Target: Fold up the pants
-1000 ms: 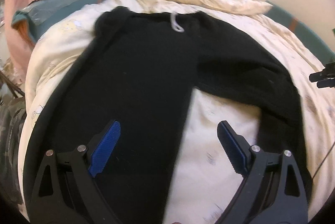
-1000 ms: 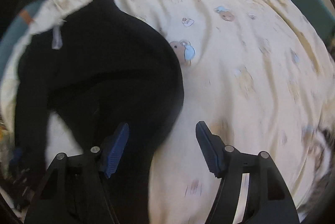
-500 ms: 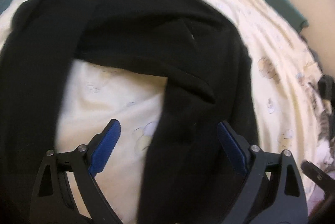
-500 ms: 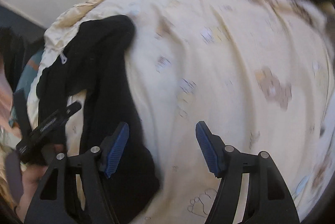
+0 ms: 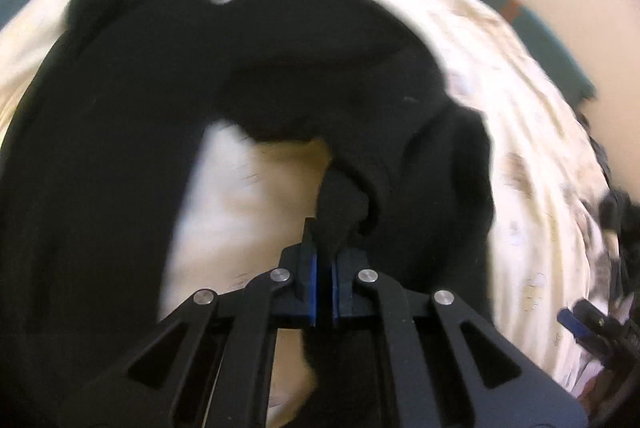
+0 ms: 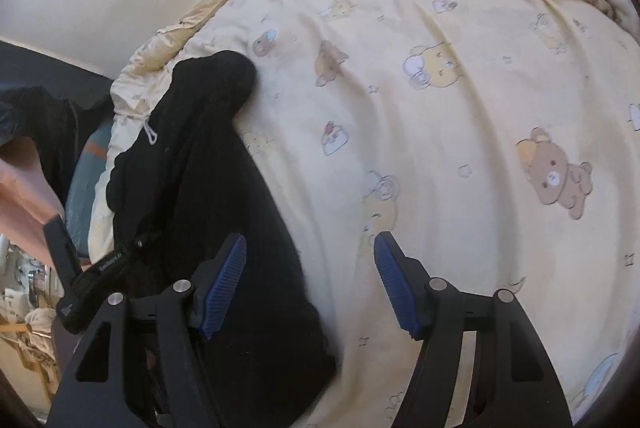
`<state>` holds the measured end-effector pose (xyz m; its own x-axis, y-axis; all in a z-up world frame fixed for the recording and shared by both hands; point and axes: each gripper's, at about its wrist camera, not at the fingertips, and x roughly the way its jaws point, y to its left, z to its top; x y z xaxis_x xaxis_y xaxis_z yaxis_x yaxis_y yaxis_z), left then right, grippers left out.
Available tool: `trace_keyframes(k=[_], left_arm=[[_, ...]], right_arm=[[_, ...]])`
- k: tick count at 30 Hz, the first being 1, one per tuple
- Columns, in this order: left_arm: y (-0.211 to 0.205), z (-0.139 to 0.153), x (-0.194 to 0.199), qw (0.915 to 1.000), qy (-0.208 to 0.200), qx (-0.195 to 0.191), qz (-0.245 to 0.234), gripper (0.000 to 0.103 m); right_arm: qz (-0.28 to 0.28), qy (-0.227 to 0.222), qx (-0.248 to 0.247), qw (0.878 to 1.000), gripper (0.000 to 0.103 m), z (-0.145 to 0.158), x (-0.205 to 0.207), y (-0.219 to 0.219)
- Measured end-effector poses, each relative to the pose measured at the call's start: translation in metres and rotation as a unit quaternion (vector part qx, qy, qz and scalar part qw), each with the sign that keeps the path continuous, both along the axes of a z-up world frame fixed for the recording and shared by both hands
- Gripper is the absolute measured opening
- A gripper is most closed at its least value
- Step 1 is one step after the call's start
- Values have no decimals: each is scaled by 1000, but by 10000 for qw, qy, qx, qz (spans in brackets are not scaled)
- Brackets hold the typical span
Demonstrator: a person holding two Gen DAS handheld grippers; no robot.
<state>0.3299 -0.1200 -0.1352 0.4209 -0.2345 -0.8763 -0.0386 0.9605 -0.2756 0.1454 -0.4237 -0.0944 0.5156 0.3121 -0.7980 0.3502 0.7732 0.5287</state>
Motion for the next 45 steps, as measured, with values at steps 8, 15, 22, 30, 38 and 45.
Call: trace_keyframes(k=[8,15,22,30,38,45], left_arm=[[1,-38,-6,9958,739,521,159,17],[-10,7,-68,9973,280,541,-398,73],[-3,18,-163,9953,367,157,-877,73],[37,14,-185,9981,-303,2,-531,73],[84,31,-170,9943,-868,115,600,73],[125,32,-171,9824,-967,376,1555,73]], right_arm=[[122,293,-125,9994,69,-16,3,7],[239,451,387,9979,69,-22,-15,14],[1034,799,-27,9914,69,-27,-30,61],[1966,852,-94,9767,4,-27,-29,96],[2788,-159,170,9601,4,63,47,166],[3329,111,568,9412,6,10,99,253]])
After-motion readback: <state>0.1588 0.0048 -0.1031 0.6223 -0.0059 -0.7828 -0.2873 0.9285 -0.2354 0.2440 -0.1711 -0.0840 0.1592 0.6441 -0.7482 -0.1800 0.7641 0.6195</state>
